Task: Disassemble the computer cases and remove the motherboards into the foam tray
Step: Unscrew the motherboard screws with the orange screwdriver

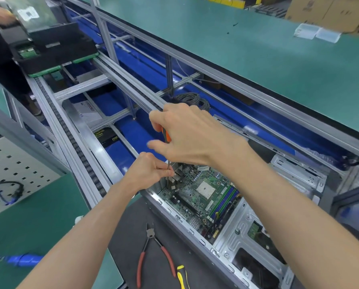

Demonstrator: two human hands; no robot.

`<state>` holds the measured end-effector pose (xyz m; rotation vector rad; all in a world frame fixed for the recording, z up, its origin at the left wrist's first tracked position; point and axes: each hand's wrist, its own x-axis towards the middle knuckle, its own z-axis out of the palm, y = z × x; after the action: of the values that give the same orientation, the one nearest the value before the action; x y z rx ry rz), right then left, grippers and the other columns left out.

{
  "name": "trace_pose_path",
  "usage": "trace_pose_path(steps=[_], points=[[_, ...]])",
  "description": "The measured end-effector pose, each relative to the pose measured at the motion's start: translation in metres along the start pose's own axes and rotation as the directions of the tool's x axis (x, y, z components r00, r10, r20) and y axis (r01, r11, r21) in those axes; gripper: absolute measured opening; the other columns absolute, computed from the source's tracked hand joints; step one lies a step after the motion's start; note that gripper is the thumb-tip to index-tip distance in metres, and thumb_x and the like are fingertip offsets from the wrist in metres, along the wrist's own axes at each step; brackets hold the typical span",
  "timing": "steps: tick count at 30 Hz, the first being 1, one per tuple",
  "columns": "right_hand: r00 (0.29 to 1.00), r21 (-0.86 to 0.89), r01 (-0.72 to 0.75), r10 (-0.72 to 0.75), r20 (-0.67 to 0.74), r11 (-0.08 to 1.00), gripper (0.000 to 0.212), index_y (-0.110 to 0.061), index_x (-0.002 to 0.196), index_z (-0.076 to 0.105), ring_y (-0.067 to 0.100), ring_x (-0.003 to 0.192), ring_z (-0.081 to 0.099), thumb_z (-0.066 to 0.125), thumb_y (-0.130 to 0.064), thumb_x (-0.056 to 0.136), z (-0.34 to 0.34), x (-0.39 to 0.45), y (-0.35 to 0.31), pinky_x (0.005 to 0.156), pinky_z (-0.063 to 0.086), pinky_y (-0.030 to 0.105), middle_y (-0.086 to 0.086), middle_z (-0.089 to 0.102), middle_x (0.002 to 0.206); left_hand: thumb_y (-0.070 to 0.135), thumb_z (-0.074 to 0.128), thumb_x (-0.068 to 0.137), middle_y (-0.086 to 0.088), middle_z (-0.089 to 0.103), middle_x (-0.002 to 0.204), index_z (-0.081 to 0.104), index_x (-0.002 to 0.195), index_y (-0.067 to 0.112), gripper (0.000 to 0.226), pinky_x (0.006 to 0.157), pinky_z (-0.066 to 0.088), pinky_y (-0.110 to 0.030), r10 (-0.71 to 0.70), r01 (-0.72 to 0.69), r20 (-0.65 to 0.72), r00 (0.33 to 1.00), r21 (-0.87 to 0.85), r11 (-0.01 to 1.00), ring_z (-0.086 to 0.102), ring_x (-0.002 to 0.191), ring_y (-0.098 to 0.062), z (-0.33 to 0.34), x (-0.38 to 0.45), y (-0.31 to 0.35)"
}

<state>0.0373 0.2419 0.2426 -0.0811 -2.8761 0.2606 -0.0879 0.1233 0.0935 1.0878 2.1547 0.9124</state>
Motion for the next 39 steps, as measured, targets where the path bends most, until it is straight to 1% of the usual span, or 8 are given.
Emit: trace_pose_path(steps=[4,9,14,21,26,31,36,39], points=[[0.997,-0.165,-0.027,0.015,-0.071,0.986,0.029,-0.021,0.089,0.038,0.029,0.069,0.041,0.054,-0.043,0.097,0.005,0.006,-0.005,0.056,0.033,0.037,-0.001,0.035,0.07,0.022,0.081,0.082,0.009,0.07,0.062,0.075,0.07,0.043,0.025,0.049,0.035,-0.023,0.033,-0.033,-0.001,0.999,0.021,0.999,0.036,0.044,-0.007,0.002,0.0,0.001],[0.99,0.251,0.045,-0.077,0.117,0.967,0.035,-0.024,0.101,0.055,0.014,0.079,0.054,0.06,-0.01,0.07,-0.006,0.002,0.006,0.066,0.044,0.033,-0.008,0.054,0.089,0.022,0.082,0.081,0.002,0.075,0.071,0.073,0.071,0.047,0.028,0.055,0.041,-0.028,0.059,-0.059,0.016,0.998,0.035,0.998,0.047,0.056,-0.009,0.0,-0.002,0.001],[0.994,-0.246,-0.073,0.052,-0.092,0.967,0.035,-0.024,0.09,0.042,0.027,0.067,0.038,0.055,-0.057,0.093,0.002,0.003,-0.004,0.062,0.031,0.038,-0.006,0.025,0.065,0.023,0.082,0.081,0.011,0.076,0.078,0.076,0.07,0.039,0.02,0.048,0.036,-0.013,0.023,-0.023,0.018,1.0,0.044,0.999,0.045,0.046,-0.004,-0.001,0.0,-0.001],[0.983,0.191,0.066,-0.097,0.158,0.979,0.033,-0.025,0.1,0.055,0.014,0.079,0.056,0.06,-0.013,0.071,-0.01,0.005,0.007,0.066,0.046,0.036,-0.008,0.053,0.09,0.023,0.083,0.081,0.006,0.076,0.075,0.079,0.077,0.033,0.011,0.06,0.048,-0.037,0.021,-0.024,0.046,0.999,0.08,0.997,0.052,0.058,-0.02,-0.002,0.002,0.0],[0.997,-0.19,-0.071,0.061,-0.056,0.979,0.038,-0.022,0.09,0.037,0.027,0.068,0.04,0.052,-0.056,0.095,0.002,0.005,-0.001,0.061,0.03,0.036,-0.004,0.03,0.069,0.027,0.08,0.083,0.008,0.063,0.05,0.082,0.086,0.03,0.004,0.047,0.035,-0.017,0.041,-0.048,0.058,0.997,0.12,0.992,0.045,0.045,-0.011,-0.003,0.002,-0.001],[0.993,0.134,0.08,-0.091,0.075,0.988,0.03,-0.024,0.101,0.052,0.017,0.077,0.054,0.061,-0.013,0.074,0.001,0.003,0.004,0.062,0.038,0.03,-0.006,0.047,0.093,0.029,0.082,0.081,-0.006,0.076,0.078,0.073,0.075,0.045,0.019,0.078,0.053,-0.045,0.04,-0.051,0.075,0.996,0.149,0.988,0.067,0.08,-0.029,-0.005,0.004,0.002],[0.993,0.177,0.003,0.018,-0.119,0.984,0.036,-0.024,0.11,0.045,0.017,0.07,0.055,0.065,-0.043,0.086,0.014,0.001,0.0,0.06,0.045,0.038,-0.012,0.047,0.076,0.03,0.081,0.082,-0.001,0.077,0.081,0.078,0.08,0.037,0.008,0.085,0.054,-0.047,0.019,-0.033,0.101,0.995,0.134,0.99,0.069,0.086,-0.025,-0.005,0.005,-0.001],[0.97,0.239,0.019,0.04,-0.241,0.971,0.032,-0.021,0.109,0.045,0.007,0.059,0.051,0.068,-0.028,0.088,0.027,0.002,0.0,0.057,0.04,0.034,-0.013,0.045,0.059,0.033,0.08,0.083,-0.007,0.076,0.08,0.076,0.077,0.041,0.011,0.081,0.052,-0.049,0.05,-0.068,0.109,0.993,0.166,0.984,0.068,0.085,-0.032,-0.006,0.005,0.001]])
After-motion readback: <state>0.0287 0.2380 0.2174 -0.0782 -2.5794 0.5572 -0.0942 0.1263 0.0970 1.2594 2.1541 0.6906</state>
